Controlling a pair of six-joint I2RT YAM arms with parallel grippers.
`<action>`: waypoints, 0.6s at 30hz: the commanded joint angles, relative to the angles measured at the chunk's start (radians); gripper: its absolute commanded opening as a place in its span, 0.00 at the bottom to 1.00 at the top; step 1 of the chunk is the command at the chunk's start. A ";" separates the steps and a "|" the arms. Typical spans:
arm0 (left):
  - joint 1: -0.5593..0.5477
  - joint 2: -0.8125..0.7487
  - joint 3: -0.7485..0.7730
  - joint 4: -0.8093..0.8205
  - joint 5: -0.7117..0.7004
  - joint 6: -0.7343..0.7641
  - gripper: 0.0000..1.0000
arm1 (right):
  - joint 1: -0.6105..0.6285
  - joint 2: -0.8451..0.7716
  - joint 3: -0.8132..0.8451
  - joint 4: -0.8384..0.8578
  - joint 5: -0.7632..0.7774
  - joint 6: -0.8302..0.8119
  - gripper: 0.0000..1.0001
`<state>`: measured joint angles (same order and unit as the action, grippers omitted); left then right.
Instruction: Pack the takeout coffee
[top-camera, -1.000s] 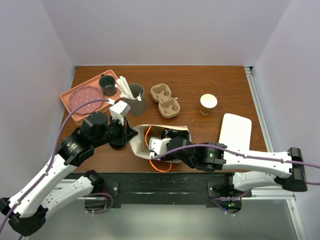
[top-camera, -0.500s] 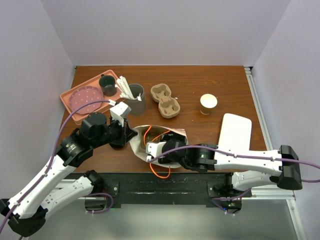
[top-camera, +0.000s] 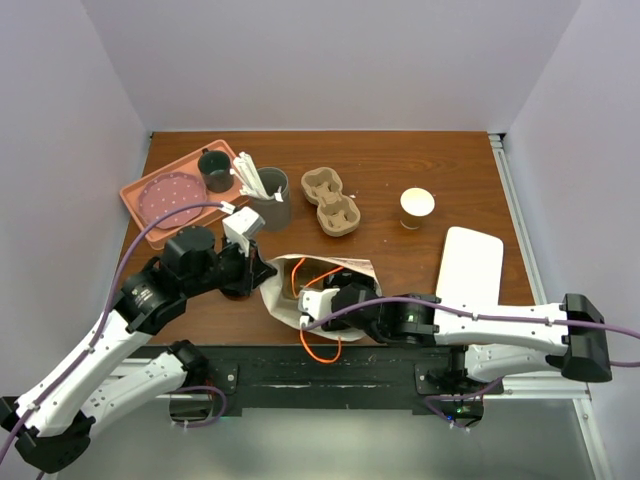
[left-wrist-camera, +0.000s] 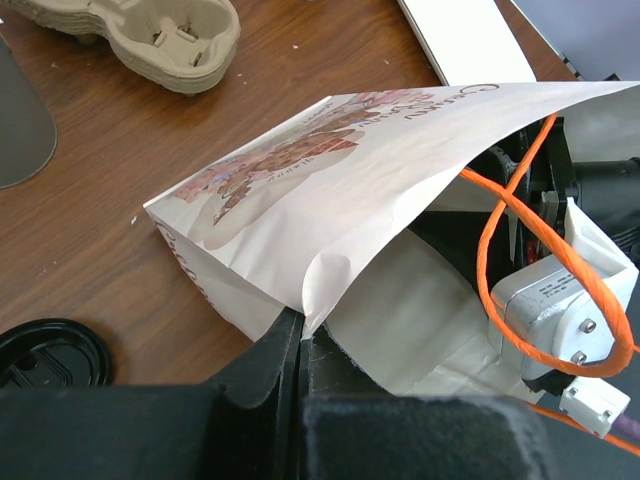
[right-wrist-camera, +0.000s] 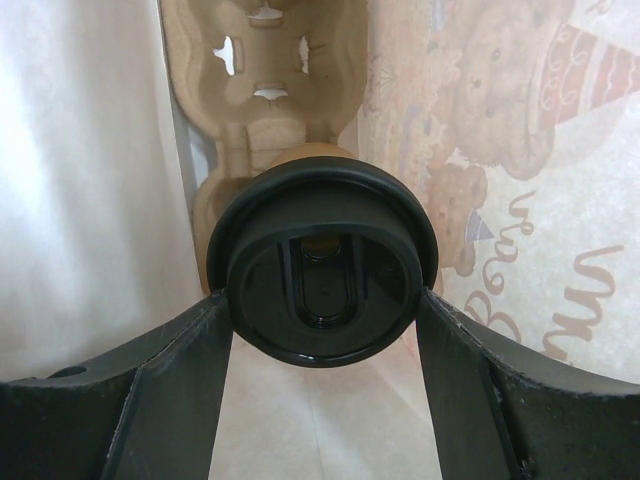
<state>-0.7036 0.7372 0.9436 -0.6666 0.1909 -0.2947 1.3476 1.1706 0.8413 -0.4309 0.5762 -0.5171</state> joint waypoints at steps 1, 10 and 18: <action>-0.013 -0.009 0.012 0.010 0.045 0.014 0.00 | -0.001 -0.019 -0.027 0.007 0.021 -0.015 0.15; -0.034 0.028 0.030 0.019 0.038 0.020 0.00 | 0.001 0.015 0.021 -0.008 0.039 -0.008 0.14; -0.039 0.047 0.037 0.019 0.022 0.023 0.00 | -0.005 0.014 0.061 0.001 0.050 0.028 0.14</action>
<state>-0.7349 0.7708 0.9470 -0.6491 0.1982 -0.2924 1.3472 1.1797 0.8471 -0.4271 0.5926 -0.5114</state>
